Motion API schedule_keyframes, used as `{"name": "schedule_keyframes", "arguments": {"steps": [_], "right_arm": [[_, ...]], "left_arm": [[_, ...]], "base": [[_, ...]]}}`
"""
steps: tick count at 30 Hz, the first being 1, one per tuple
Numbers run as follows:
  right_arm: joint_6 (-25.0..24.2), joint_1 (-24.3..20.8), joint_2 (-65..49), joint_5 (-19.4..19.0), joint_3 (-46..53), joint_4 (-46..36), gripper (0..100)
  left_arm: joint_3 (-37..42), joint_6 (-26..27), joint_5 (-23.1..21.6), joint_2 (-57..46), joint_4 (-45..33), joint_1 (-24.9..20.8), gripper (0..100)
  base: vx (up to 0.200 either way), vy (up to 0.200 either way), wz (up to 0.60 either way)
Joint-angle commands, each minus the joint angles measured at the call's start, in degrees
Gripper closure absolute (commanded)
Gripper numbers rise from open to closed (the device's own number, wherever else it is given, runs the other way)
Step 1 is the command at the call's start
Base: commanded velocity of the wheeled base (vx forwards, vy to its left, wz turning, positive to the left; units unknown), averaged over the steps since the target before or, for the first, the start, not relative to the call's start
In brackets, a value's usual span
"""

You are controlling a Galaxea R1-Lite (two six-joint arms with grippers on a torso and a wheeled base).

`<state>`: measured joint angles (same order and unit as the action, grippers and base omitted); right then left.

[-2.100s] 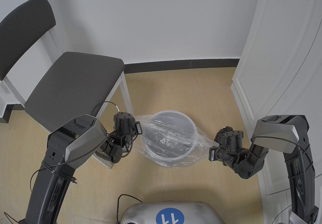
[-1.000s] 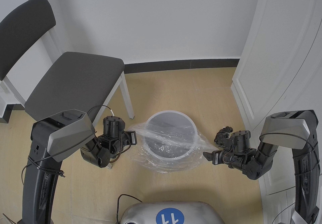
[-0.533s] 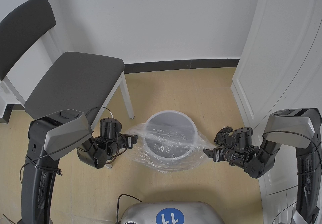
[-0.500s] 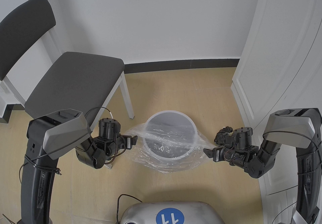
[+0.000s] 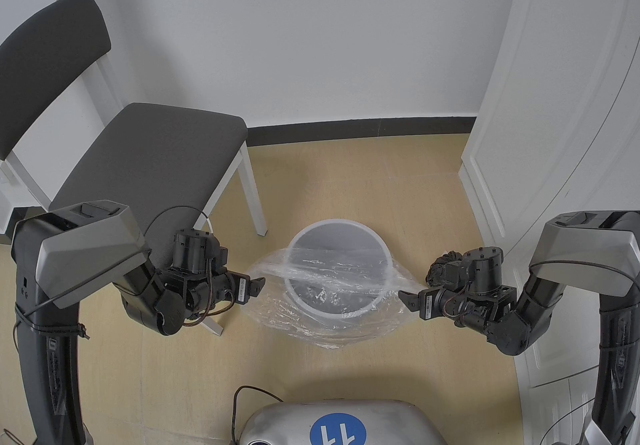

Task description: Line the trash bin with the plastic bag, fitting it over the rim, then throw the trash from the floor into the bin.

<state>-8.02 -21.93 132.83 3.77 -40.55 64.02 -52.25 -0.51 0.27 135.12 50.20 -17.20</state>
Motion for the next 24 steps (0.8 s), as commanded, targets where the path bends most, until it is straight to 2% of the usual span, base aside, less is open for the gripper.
{"name": "schedule_keyframes", "arguments": {"steps": [1,2,5,9,10,13,15,16,17,19,24], "right_arm": [[1.61,-1.71,-4.86,0.01,0.2,-0.74,0],[1.61,-1.71,-4.86,0.01,0.2,-0.74,0],[8.2,-3.47,-7.32,0.01,-4.37,-5.31,0],[11.27,-6.28,-7.94,0.36,-10.34,-13.93,0],[12.42,-7.95,-7.32,1.42,-14.12,-18.23,0],[14.96,-10.24,-5.04,3.09,-19.66,-23.68,0],[18.92,-12.08,-2.75,4.41,-24.23,-26.94,0],[18.92,-12.08,-2.75,4.41,-24.23,-26.94,0],[22.08,-13.14,-0.82,4.85,-27.13,-28.25,0],[24.98,-14.1,1.2,4.85,-29.59,-28.87,0],[29.03,-15.86,5.69,4.85,-32.32,-29.22,0]], "left_arm": [[1.98,-0.02,-1.32,-4.25,-0.02,-0.29,0],[1.98,-0.02,-1.32,-4.25,-0.02,-0.29,0],[4.35,-0.02,-3.43,-7.42,-0.02,-1.08,0],[5.58,-0.1,-3.43,-9.88,0.42,-2.31,0],[6.37,-0.19,-3.08,-11.37,0.69,-3.28,0],[7.69,-0.19,-2.99,-14.27,0.78,-4.68,0],[8.92,-0.19,-2.99,-17.0,0.78,-5.04,0],[8.92,-0.19,-2.99,-17.0,0.78,-5.04,0],[9.62,-0.19,-2.99,-19.37,0.78,-4.95,0],[10.41,-0.28,-2.99,-21.83,0.86,-4.6,0],[11.64,-0.28,-2.99,-26.66,0.86,-4.51,0]], "base": [[0.0,0.0,0.0],[0.0,0.0,0.0],[0.0,0.0,0.0],[0.0,0.0,0.0],[0.0,0.0,0.0],[0.0,0.0,0.0],[0.0,0.0,0.0],[0.0,0.0,0.0],[0.0,0.0,0.0],[0.0,0.0,0.0],[0.0,0.0,0.0]]}}
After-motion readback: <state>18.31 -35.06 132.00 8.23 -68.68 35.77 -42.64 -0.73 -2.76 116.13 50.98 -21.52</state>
